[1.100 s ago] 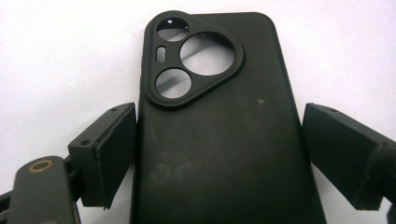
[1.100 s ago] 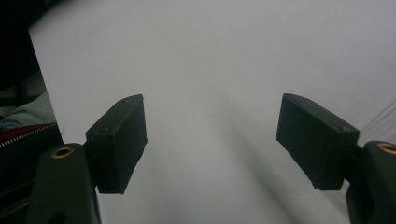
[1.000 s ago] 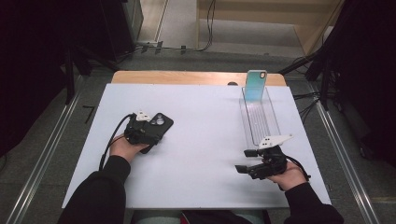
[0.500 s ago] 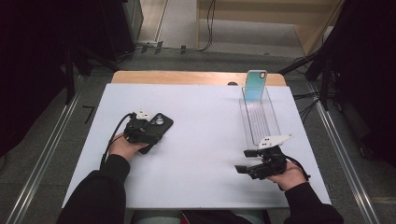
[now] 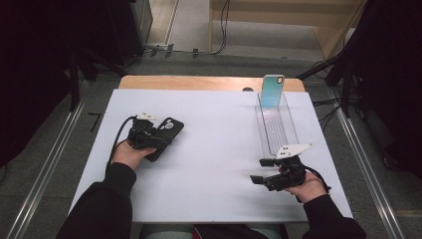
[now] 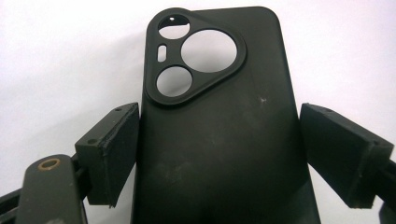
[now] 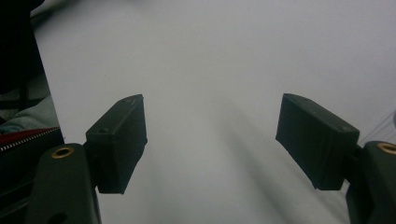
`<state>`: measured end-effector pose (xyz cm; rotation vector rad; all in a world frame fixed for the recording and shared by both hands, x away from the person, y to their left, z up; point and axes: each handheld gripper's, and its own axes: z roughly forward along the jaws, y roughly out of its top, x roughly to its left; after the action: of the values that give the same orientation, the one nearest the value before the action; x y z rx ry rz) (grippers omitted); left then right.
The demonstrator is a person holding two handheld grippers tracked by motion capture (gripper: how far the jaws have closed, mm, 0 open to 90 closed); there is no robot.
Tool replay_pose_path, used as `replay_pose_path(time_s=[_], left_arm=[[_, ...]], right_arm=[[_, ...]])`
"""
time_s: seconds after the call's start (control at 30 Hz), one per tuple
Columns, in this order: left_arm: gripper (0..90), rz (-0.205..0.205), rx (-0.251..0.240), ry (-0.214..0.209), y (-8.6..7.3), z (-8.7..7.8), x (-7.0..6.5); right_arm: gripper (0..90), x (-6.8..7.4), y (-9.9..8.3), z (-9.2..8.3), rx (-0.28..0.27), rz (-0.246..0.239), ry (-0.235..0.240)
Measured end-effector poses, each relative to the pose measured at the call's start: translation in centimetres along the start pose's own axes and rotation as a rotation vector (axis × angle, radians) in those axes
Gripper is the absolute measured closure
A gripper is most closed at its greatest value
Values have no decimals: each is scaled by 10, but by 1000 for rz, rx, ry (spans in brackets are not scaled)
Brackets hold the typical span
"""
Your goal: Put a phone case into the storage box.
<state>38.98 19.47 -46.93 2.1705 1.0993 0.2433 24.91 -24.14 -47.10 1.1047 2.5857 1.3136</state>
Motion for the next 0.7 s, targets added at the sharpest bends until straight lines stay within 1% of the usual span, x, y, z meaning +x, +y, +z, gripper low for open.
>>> replay_pose_path(time_s=[0.07, 0.1, 0.17, 0.2, 0.3, 0.33, 0.43, 0.5, 0.57, 0.63, 0.67, 0.7], left_arm=[[155, 2, -6, -17, 3, -5, -4], [155, -5, -11, -35, 5, -8, -8], [154, -9, -12, -38, 6, -10, -10], [154, -10, -11, -51, 7, -12, -12], [154, 3, -4, -75, 9, -15, -19], [154, 7, -6, -77, 9, -16, -22], [154, 6, -1, -94, 10, -18, -29], [154, -7, -2, -116, 10, -20, -34], [154, 1, 6, -117, 10, -23, -39], [154, 4, 10, -124, 9, -24, -45], [154, 12, 18, -132, 8, -26, -49], [153, 12, 18, -132, 8, -26, -49]], right_arm=[[226, 0, 0, 0, -2, -4, -2], [226, 0, 0, 0, -7, -5, -1], [225, 1, 0, -1, -11, -4, -1], [225, 1, 0, -1, -23, 0, 1], [225, 1, 0, -1, -32, -10, 2], [223, 1, 0, -2, -36, -15, -4], [221, 1, 0, -2, -34, -5, -3], [220, 1, 0, -2, -34, -11, -3], [220, 3, 0, -2, -45, -20, -3], [220, 5, 1, -2, -65, -29, -2], [220, 5, 2, -2, -67, -29, 1], [220, 5, 2, -2, -67, -29, 1]])
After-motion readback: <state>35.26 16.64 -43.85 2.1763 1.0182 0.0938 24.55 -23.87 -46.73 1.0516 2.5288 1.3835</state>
